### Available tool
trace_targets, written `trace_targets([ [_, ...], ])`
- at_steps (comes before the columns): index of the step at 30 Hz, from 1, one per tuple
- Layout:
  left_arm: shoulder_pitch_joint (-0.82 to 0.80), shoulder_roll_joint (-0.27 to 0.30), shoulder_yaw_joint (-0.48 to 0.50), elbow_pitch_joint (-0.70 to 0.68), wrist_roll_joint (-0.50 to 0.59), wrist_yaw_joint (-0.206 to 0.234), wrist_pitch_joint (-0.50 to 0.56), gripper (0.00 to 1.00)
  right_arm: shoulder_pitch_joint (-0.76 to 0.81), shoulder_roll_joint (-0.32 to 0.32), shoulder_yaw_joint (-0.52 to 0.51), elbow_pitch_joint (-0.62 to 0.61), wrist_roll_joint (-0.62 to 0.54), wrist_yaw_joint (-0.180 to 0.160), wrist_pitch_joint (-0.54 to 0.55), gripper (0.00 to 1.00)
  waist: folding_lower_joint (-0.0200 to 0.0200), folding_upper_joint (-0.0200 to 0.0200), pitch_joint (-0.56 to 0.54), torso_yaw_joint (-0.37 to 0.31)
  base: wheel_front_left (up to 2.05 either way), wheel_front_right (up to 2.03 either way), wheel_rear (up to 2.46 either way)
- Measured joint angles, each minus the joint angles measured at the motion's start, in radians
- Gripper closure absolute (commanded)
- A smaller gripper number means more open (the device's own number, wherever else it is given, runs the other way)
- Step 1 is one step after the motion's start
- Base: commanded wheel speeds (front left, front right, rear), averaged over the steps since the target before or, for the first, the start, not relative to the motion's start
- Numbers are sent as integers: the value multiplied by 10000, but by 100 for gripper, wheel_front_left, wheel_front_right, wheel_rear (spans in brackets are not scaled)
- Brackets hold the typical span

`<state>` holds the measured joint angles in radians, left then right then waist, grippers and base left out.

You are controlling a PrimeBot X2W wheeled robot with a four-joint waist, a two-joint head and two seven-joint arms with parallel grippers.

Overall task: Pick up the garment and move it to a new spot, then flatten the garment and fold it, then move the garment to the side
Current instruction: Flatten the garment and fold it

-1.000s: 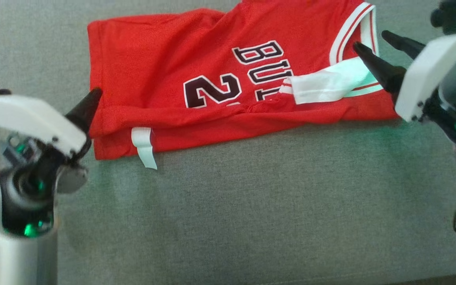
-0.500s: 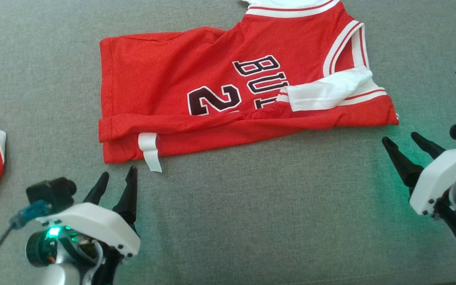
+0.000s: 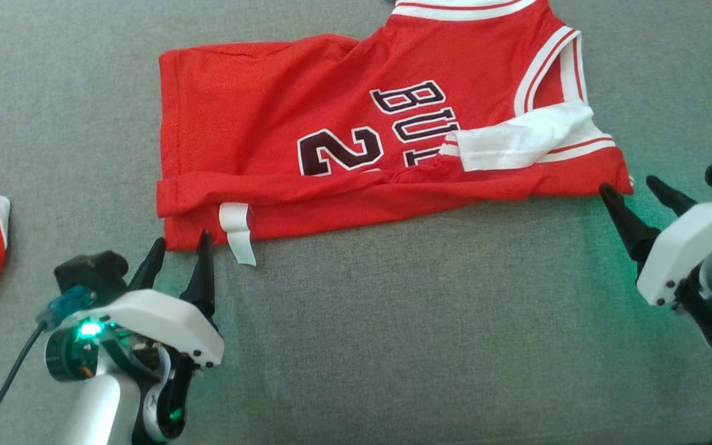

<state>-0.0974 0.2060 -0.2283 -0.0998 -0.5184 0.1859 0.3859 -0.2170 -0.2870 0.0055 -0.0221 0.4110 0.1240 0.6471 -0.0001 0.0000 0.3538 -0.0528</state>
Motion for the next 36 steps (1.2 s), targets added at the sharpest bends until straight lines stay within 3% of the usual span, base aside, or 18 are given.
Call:
trace_targets([
  [20,-1137,136,-268,855,192,-4,593,0,-1818,-192,663,1804,-334,0,809,0,1,0,761,78,0,0,0],
  [21,-1182,144,-270,871,171,-10,656,17,-1885,-205,698,1868,-299,0,859,0,0,0,774,85,0,0,0],
  [22,-1244,153,-274,892,134,-13,731,51,-1921,-217,713,1908,-222,0,917,0,0,0,788,93,0,0,0],
  [23,-1270,159,-278,909,75,-17,805,68,-1941,-244,719,1937,-136,0,930,0,0,0,801,100,0,0,0],
  [24,-1305,173,-249,934,-17,-21,838,100,-1960,-284,744,1962,-48,0,984,0,0,0,814,107,0,0,0],
  [27,-1406,213,-228,970,-249,-117,1064,100,-2060,-357,803,1977,313,0,1214,0,0,0,832,107,0,0,0],
  [28,-1435,205,-232,965,-341,-190,1168,100,-2069,-380,813,1977,441,-2,1290,15,0,0,832,107,0,0,0],
  [30,-1444,178,-198,949,-623,-293,1310,100,-2083,-435,884,1965,690,-2,1440,97,0,0,821,100,0,0,0],
  [36,-1439,125,-161,851,-1172,-454,1682,100,-2066,-512,1162,1772,1494,-2,1935,100,1,0,730,49,0,0,0],
])
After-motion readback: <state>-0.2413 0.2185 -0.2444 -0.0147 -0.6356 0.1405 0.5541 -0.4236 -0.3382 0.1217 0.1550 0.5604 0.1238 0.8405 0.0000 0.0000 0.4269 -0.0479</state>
